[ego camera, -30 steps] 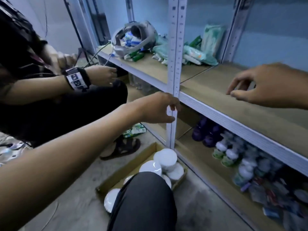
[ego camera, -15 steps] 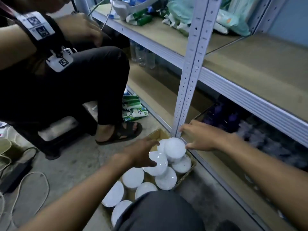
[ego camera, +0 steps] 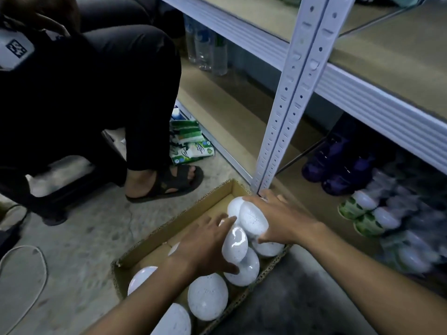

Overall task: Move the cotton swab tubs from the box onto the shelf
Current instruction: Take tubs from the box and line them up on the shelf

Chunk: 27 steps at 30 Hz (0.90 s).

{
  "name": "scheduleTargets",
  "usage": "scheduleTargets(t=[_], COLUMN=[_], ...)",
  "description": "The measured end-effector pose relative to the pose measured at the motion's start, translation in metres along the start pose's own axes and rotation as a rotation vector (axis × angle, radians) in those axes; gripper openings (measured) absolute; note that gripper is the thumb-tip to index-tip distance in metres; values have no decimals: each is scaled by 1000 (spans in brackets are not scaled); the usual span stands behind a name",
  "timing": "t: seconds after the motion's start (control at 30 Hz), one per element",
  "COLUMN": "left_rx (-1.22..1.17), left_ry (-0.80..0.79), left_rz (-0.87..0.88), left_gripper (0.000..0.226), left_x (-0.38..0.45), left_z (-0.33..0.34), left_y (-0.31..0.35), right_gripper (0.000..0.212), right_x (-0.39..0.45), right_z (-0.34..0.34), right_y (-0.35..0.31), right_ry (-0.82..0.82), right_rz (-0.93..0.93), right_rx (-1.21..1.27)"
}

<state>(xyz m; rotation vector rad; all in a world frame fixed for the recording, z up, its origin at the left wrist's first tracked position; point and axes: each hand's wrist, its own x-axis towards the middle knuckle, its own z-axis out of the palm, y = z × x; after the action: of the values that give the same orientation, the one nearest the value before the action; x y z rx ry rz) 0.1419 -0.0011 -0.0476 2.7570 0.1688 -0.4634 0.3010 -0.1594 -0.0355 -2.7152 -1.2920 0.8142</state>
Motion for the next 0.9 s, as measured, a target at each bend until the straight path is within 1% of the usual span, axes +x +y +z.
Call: scheduleTargets(t=[0.17,0.33,0.5,0.63,0.7,0.8,0.9], left_rx=[6,20,-33,-38,-40,-27,16], left_ry=[42,49,62,106,143,188,233], left_rz=[19,26,28,54,67,75,79], left_gripper=[113,111,110,110,107,104,104], left_x=[-3,0,-6,-14,-20,-32,-47], left_z=[-1,-1,-11,-35,-52,-80,-116], left_y=[6,10,13,18,22,33,50], right_gripper=[106,99,93,90,85,83,73], right_x=[4,4,-8,-27,-41,-67,-99], right_z=[6,5,-8,-35,-53,-86,-121], right_y=[0,-1,-6,-12,-17,-25,-31], right_ry=[-9,-3,5,40,62,111,183], right_rz=[-3,-7,-26,-33,-43,-54,-66], right_rx=[44,62,84,62,57,39,21])
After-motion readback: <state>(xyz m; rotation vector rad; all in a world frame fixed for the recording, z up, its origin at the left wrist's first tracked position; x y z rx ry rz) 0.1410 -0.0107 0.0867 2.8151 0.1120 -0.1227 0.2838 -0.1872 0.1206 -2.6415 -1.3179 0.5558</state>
